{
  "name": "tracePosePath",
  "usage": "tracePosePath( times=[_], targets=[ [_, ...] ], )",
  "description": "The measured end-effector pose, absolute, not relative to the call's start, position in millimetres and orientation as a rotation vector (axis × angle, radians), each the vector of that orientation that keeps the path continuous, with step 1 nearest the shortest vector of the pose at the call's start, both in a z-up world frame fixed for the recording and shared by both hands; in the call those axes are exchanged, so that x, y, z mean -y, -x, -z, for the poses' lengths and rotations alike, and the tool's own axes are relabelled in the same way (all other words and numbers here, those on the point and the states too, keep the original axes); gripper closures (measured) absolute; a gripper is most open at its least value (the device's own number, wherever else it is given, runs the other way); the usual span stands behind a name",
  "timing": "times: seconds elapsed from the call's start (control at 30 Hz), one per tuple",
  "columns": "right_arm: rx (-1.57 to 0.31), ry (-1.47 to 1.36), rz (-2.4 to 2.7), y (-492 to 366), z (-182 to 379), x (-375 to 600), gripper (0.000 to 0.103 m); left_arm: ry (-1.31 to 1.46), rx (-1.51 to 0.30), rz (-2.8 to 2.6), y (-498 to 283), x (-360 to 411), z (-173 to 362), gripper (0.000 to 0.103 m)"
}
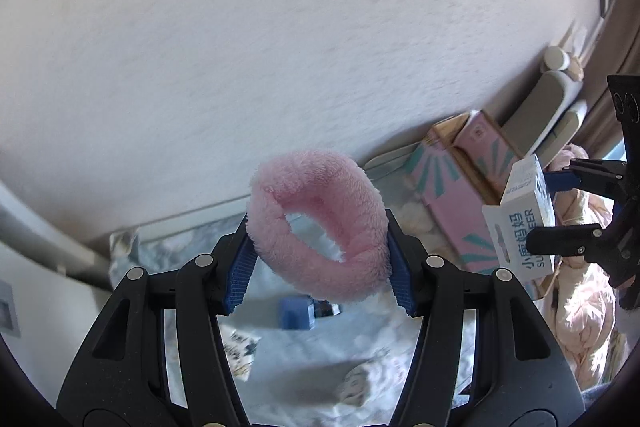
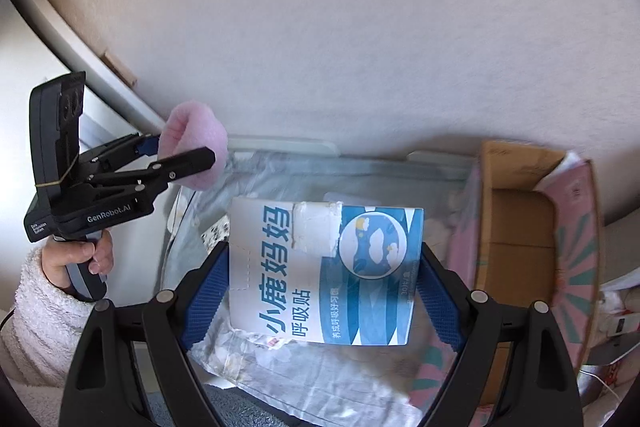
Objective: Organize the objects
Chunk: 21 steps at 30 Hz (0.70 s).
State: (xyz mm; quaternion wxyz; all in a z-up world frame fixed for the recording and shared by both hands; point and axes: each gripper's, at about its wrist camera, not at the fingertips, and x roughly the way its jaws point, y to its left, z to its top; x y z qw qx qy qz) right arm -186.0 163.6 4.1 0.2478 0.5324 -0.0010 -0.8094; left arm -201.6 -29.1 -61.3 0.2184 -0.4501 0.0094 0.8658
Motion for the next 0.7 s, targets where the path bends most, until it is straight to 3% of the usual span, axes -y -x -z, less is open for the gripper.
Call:
tracePosePath(
  times=[0.4, 0.7],
  targets=[
    [0.090, -1.432, 2.373, 183.6, -35.2, -246.1, 0.018, 1.171, -0.085, -2.297, 214.0, -57.4, 30.0, 0.049],
    [0.146, -1.485, 2.446, 178.6, -26.4, -305.0, 0.018, 1.167, -0.133, -2.210, 226.2, -131.1, 33.5, 0.049]
  ],
)
